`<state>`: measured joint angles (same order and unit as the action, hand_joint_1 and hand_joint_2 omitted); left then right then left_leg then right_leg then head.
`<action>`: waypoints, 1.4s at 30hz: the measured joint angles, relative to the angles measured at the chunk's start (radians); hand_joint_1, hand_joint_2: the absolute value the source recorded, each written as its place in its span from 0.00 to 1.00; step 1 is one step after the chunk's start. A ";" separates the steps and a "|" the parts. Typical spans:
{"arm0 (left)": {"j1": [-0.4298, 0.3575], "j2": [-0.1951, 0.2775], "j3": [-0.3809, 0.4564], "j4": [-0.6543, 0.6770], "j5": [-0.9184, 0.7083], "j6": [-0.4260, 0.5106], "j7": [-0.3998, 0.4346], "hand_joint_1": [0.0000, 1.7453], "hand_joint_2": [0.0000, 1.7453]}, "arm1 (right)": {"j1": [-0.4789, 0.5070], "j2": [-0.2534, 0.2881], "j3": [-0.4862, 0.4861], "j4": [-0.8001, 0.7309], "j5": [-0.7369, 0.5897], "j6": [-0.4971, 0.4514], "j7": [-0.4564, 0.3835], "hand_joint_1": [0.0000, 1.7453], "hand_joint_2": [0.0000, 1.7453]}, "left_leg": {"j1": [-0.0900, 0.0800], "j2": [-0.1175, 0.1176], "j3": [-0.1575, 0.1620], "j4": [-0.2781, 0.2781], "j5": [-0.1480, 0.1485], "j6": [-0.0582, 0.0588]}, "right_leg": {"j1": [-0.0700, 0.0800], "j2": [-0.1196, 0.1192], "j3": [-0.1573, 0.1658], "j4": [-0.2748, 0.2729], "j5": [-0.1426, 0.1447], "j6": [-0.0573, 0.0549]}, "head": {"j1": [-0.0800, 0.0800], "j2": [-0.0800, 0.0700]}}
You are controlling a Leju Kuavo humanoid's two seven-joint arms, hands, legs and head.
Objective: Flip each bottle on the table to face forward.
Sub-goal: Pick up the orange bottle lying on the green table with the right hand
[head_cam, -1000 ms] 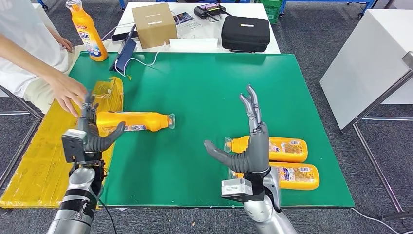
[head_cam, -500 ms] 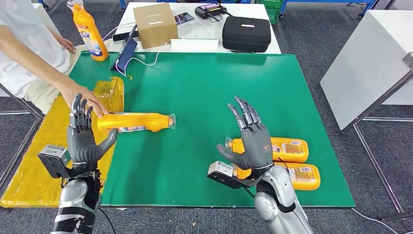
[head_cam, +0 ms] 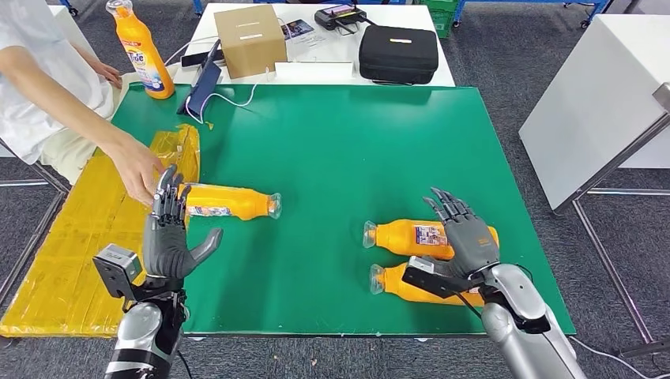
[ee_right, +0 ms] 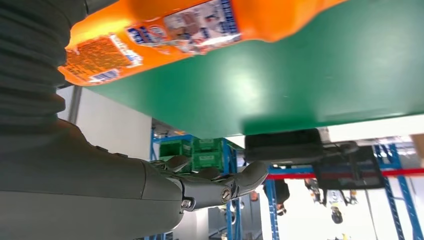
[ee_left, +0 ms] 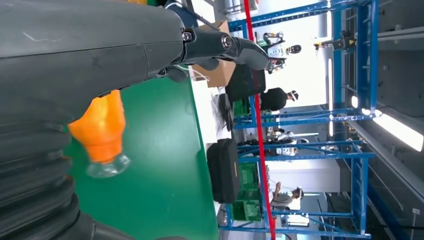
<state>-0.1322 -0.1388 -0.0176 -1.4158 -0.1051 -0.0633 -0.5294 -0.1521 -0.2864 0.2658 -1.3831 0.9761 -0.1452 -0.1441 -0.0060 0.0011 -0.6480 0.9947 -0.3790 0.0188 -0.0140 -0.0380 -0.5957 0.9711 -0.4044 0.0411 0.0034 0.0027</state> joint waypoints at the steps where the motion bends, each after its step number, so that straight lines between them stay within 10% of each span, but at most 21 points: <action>1: 0.000 -0.001 -0.003 0.001 0.001 0.000 0.001 0.00 1.00 | -0.004 -0.004 -0.002 0.008 0.005 0.000 0.003 0.00 1.00 | 0.000 0.000 0.000 0.000 0.000 0.000 | 0.000 0.000 0.000 0.000 0.000 0.000 | 0.000 0.000; 42: -0.060 -0.008 -0.039 0.103 0.045 -0.031 0.000 0.00 1.00 | -0.280 0.014 0.035 0.482 0.026 0.062 -0.009 0.00 1.00 | 0.000 0.000 0.000 0.000 0.001 0.000 | 0.000 0.000 0.000 0.000 0.000 0.000 | 0.000 0.000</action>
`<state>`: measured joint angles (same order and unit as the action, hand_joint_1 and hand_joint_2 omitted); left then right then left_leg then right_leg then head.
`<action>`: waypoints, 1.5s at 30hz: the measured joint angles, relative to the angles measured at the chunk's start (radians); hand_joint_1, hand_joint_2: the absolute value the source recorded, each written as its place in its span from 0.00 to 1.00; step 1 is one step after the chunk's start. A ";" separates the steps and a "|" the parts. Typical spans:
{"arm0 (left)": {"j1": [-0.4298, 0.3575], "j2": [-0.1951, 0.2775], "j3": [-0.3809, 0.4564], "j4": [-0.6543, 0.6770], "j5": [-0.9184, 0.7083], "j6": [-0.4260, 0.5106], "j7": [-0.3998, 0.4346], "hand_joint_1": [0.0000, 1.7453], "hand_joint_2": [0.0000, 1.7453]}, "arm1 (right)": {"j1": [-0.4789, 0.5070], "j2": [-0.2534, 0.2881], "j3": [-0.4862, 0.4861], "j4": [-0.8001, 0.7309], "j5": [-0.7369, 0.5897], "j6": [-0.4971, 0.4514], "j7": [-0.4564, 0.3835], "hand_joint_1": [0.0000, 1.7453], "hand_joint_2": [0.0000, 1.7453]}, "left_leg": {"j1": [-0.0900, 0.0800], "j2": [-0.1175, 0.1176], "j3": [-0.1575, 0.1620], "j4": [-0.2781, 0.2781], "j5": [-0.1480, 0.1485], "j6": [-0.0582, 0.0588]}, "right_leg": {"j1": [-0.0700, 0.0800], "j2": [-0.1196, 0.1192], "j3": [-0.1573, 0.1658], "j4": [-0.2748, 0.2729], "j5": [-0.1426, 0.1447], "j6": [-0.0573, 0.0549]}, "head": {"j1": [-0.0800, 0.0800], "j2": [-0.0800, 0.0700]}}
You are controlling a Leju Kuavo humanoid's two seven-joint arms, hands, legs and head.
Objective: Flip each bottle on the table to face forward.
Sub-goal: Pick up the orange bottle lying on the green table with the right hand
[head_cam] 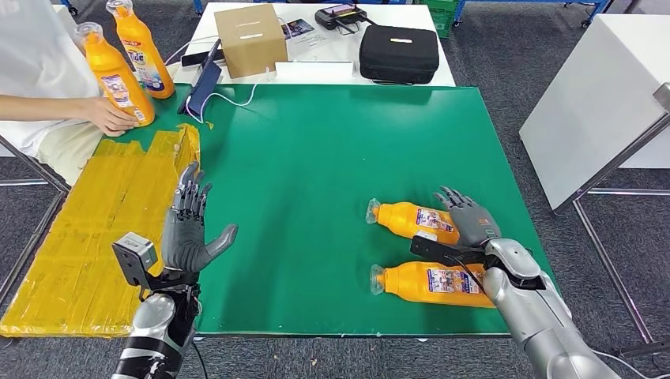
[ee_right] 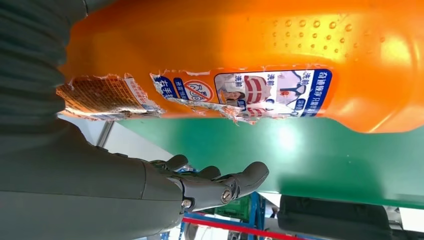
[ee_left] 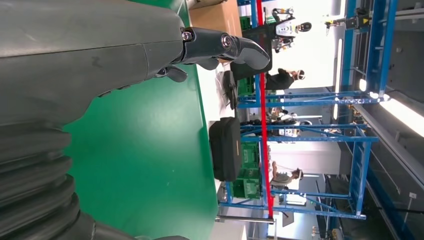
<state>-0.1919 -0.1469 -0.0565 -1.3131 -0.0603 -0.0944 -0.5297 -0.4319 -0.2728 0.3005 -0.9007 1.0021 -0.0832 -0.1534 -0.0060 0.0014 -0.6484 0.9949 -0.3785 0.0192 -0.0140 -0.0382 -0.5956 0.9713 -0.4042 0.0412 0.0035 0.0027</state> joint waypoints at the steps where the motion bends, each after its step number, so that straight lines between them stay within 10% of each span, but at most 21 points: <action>1: -0.001 0.000 0.000 0.000 0.000 0.000 0.000 0.00 1.00 | -0.001 0.000 0.000 0.003 0.000 0.000 0.000 0.00 1.00 | 0.000 0.000 0.000 0.000 0.000 0.000 | 0.000 0.000 0.000 0.000 0.000 0.000 | 0.000 0.000; 12: -0.011 0.000 -0.002 0.019 0.011 -0.005 0.000 0.00 1.00 | -0.053 -0.002 0.023 0.090 -0.023 0.054 0.003 0.01 1.00 | 0.000 0.000 0.000 0.000 0.000 0.000 | 0.000 0.000 0.000 0.000 0.000 0.000 | 0.000 0.000; 17: -0.024 0.000 -0.007 0.037 0.017 -0.006 0.000 0.00 1.00 | -0.107 -0.007 0.048 0.186 -0.011 0.063 0.041 0.82 1.00 | 0.000 0.000 0.000 0.000 0.000 0.000 | 0.000 0.000 0.000 0.000 0.000 0.000 | 0.000 0.000; 34: -0.025 0.000 -0.007 0.050 0.039 -0.011 0.008 0.00 1.00 | -0.162 0.012 0.087 0.277 -0.003 -0.001 0.071 1.00 1.00 | 0.000 0.000 0.001 0.000 0.000 0.000 | 0.000 0.000 0.001 0.000 0.000 0.000 | 0.000 0.000; 45: -0.041 -0.002 -0.052 0.049 0.003 -0.022 0.060 0.00 1.00 | -0.004 0.190 -0.052 -0.096 -0.137 -0.465 -0.042 1.00 1.00 | 0.001 0.000 0.000 0.000 0.000 0.000 | 0.001 -0.001 -0.001 0.001 -0.001 -0.001 | 0.000 0.000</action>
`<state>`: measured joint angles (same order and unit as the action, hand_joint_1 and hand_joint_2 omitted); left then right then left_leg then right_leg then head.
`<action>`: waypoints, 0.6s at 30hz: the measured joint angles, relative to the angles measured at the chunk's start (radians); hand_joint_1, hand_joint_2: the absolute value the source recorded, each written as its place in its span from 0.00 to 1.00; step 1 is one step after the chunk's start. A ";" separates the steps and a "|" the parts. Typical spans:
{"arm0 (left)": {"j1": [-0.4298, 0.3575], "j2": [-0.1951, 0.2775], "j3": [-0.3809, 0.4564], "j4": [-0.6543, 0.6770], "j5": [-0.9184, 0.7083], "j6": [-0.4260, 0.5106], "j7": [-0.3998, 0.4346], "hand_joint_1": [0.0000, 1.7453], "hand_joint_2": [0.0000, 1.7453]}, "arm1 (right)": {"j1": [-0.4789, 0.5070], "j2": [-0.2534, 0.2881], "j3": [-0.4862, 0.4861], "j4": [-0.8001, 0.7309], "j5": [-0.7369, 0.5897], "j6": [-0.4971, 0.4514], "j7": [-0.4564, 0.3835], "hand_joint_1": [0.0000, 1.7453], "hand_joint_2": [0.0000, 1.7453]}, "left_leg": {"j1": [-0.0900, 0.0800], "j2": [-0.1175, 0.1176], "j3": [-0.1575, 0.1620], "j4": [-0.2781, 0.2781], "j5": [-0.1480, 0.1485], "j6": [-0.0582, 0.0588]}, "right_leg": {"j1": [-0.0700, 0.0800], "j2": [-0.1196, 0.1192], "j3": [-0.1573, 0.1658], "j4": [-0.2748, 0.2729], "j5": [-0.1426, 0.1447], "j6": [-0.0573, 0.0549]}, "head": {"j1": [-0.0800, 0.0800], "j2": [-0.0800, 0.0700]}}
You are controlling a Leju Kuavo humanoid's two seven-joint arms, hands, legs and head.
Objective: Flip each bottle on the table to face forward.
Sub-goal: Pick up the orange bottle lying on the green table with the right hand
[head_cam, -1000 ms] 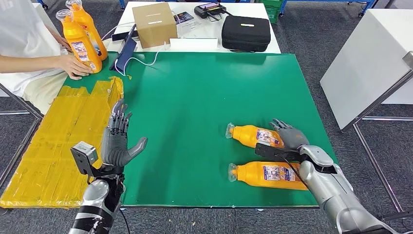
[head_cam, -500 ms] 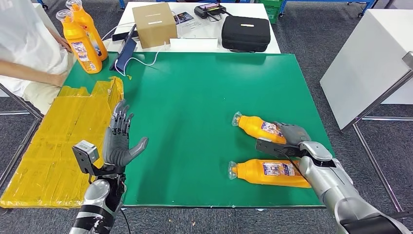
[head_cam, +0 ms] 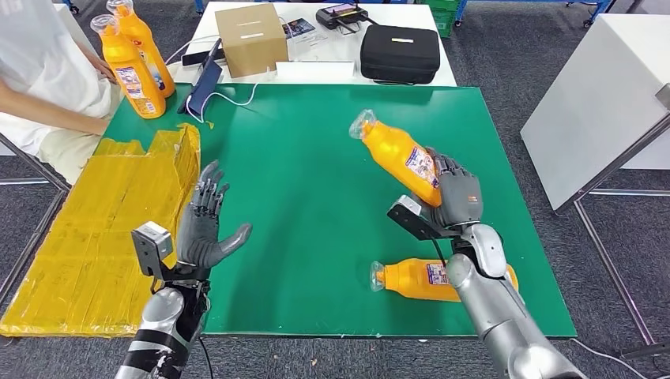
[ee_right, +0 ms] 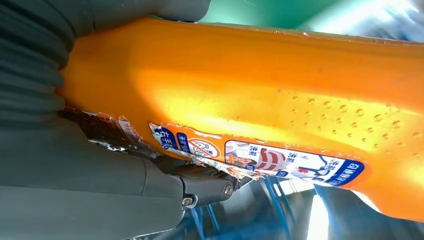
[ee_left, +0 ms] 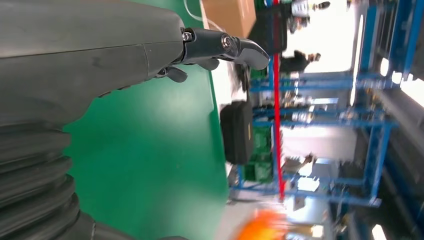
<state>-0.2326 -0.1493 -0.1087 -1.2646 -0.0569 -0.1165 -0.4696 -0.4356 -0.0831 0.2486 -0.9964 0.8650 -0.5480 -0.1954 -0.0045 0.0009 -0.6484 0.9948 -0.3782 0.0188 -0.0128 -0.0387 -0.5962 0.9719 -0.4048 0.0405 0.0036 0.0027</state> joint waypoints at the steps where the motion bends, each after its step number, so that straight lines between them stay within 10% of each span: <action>1: -0.006 0.000 -0.013 0.000 -0.006 0.000 0.006 0.00 1.00 | 0.021 0.020 -0.012 -0.055 -0.016 -0.020 -0.019 1.00 1.00 | 0.000 0.000 0.000 0.000 0.000 0.000 | 0.000 0.000 0.000 0.000 0.000 0.000 | 0.000 0.000; 18: -0.055 0.000 -0.132 0.000 -0.017 0.004 0.028 0.00 1.00 | 0.179 0.190 0.013 -0.388 -0.102 -0.034 -0.124 1.00 1.00 | -0.001 0.001 0.000 0.000 0.000 0.000 | -0.001 0.001 0.000 0.000 0.000 0.000 | 0.000 0.000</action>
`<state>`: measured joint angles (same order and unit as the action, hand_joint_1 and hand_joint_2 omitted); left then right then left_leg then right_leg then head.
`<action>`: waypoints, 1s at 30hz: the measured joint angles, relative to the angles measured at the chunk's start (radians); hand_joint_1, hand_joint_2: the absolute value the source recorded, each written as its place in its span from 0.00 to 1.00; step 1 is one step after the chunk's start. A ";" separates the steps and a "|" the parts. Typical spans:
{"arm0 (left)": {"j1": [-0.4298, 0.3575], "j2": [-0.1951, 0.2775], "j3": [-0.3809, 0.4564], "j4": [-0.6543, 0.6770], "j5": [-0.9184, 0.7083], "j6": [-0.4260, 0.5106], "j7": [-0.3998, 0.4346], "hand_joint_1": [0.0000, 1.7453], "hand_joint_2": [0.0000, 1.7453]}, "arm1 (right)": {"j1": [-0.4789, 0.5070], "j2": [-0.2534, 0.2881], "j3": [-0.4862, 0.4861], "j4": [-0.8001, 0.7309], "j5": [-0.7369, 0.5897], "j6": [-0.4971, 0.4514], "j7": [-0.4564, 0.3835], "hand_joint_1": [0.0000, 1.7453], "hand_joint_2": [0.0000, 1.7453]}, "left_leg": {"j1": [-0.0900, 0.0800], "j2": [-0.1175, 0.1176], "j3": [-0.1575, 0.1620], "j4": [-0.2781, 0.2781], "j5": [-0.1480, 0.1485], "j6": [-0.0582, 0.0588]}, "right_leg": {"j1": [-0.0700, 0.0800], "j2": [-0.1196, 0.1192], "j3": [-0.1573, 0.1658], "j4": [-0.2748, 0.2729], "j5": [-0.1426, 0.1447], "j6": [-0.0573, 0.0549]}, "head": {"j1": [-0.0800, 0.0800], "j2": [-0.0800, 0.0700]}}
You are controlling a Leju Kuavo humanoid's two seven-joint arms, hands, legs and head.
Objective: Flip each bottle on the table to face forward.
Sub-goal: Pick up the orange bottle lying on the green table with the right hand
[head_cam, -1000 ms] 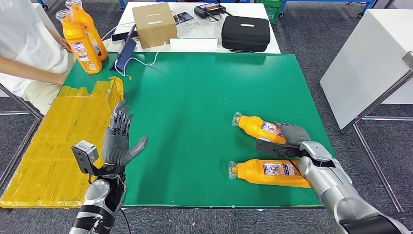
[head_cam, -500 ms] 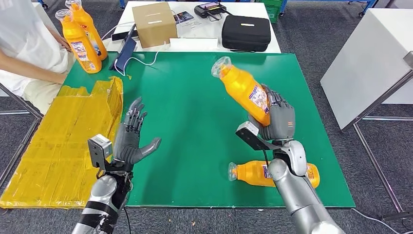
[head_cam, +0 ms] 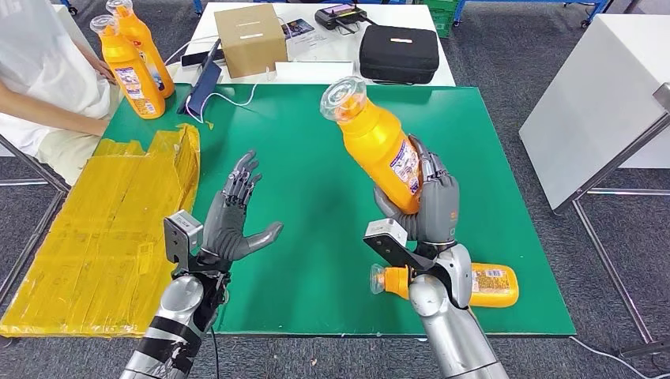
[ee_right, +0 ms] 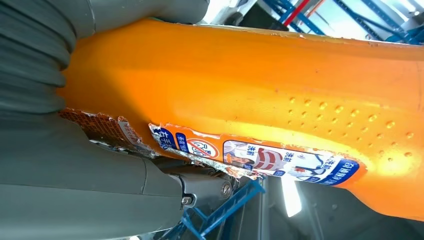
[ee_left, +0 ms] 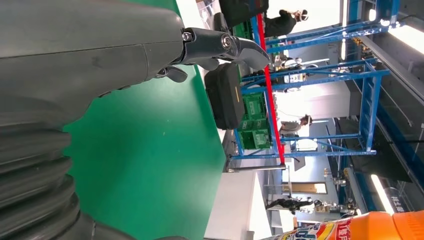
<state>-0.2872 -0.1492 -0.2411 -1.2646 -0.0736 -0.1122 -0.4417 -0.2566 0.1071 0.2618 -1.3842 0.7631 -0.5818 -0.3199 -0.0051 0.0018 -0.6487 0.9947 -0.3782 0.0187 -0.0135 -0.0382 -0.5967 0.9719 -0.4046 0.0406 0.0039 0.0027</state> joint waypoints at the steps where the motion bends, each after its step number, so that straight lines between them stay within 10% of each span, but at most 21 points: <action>1: 0.000 0.000 -0.001 0.000 0.000 0.000 0.000 0.00 1.00 | 0.001 0.001 0.001 -0.001 -0.006 0.007 0.000 1.00 1.00 | 0.000 0.000 0.000 0.000 0.000 0.000 | 0.000 0.000 0.000 0.000 0.000 0.000 | 0.000 0.000; 9: -0.029 0.000 -0.024 0.000 0.037 -0.023 0.016 0.00 1.00 | -0.004 0.068 0.117 0.119 -0.108 0.223 -0.035 1.00 1.00 | 0.001 0.002 0.000 0.000 0.000 -0.001 | 0.001 0.002 -0.001 0.000 0.000 0.000 | 0.000 0.000; 21: -0.035 0.004 -0.040 -0.002 0.071 -0.051 0.022 0.00 1.00 | -0.016 0.130 0.249 0.320 -0.132 0.250 -0.053 1.00 1.00 | 0.001 0.001 -0.001 0.000 0.000 -0.001 | 0.001 0.001 -0.001 0.001 -0.001 -0.001 | 0.000 0.000; 25: -0.035 0.005 -0.042 -0.002 0.080 -0.059 0.022 0.92 1.00 | -0.023 0.136 0.259 0.346 -0.127 0.236 -0.055 1.00 1.00 | 0.001 0.001 -0.001 0.000 0.000 -0.001 | 0.001 0.001 -0.001 0.001 -0.001 -0.001 | 0.000 0.000; 30: -0.035 0.005 -0.050 0.000 0.084 -0.060 0.022 1.00 1.00 | -0.028 0.138 0.266 0.359 -0.126 0.220 -0.057 1.00 1.00 | 0.001 0.001 0.000 0.000 0.000 -0.001 | 0.001 0.001 -0.001 0.001 -0.001 -0.001 | 0.000 0.000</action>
<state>-0.3225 -0.1442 -0.2910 -1.2651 0.0099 -0.1722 -0.4195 -0.2850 0.2456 0.5282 -1.0252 0.6367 -0.3613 -0.3770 -0.0043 0.0028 -0.6492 0.9945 -0.3782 0.0178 -0.0126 -0.0370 -0.5977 0.9727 -0.4054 0.0394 0.0040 0.0027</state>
